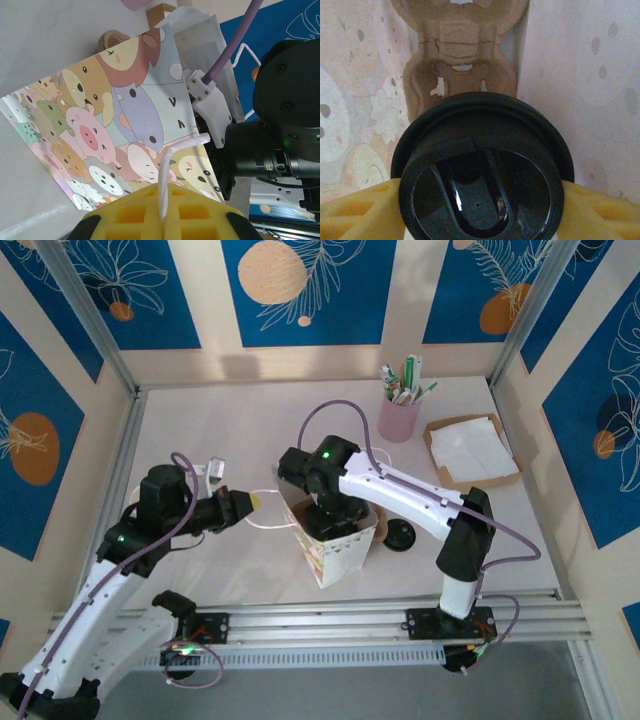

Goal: Pack the takeout coffee

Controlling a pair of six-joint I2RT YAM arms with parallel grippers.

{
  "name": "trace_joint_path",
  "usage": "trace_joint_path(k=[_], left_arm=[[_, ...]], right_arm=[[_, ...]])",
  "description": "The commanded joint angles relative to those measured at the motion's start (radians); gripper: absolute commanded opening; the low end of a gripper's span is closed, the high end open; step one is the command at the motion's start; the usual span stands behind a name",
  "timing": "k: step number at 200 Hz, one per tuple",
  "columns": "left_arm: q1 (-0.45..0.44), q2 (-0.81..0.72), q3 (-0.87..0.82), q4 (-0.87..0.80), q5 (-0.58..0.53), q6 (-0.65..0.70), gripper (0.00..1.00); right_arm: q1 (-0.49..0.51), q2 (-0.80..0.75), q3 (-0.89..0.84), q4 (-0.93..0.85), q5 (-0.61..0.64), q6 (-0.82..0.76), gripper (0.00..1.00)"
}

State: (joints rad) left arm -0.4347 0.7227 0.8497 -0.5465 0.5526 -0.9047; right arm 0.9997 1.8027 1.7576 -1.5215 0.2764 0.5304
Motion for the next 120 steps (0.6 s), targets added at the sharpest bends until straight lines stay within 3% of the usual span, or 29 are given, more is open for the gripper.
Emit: trace_joint_path(k=[1,24,48,70,120], left_arm=[[-0.009,0.011,0.037,-0.012,-0.048,0.044,0.07],[-0.009,0.027,0.041,-0.002,-0.072,0.060,0.08],[-0.009,0.041,0.045,0.012,-0.074,0.066,0.16],[-0.009,0.039,0.047,0.008,-0.077,0.070,0.30],[-0.008,0.022,0.073,-0.027,-0.101,0.094,0.73]], right_arm=[[-0.013,-0.022,0.008,0.012,-0.024,-0.020,0.68],[-0.024,-0.018,0.015,0.020,-0.023,-0.027,0.68],[-0.025,-0.020,0.008,0.023,-0.024,-0.030,0.68],[-0.020,-0.035,-0.008,0.038,-0.017,-0.029,0.68],[-0.012,-0.062,-0.032,0.063,-0.001,-0.026,0.68]])
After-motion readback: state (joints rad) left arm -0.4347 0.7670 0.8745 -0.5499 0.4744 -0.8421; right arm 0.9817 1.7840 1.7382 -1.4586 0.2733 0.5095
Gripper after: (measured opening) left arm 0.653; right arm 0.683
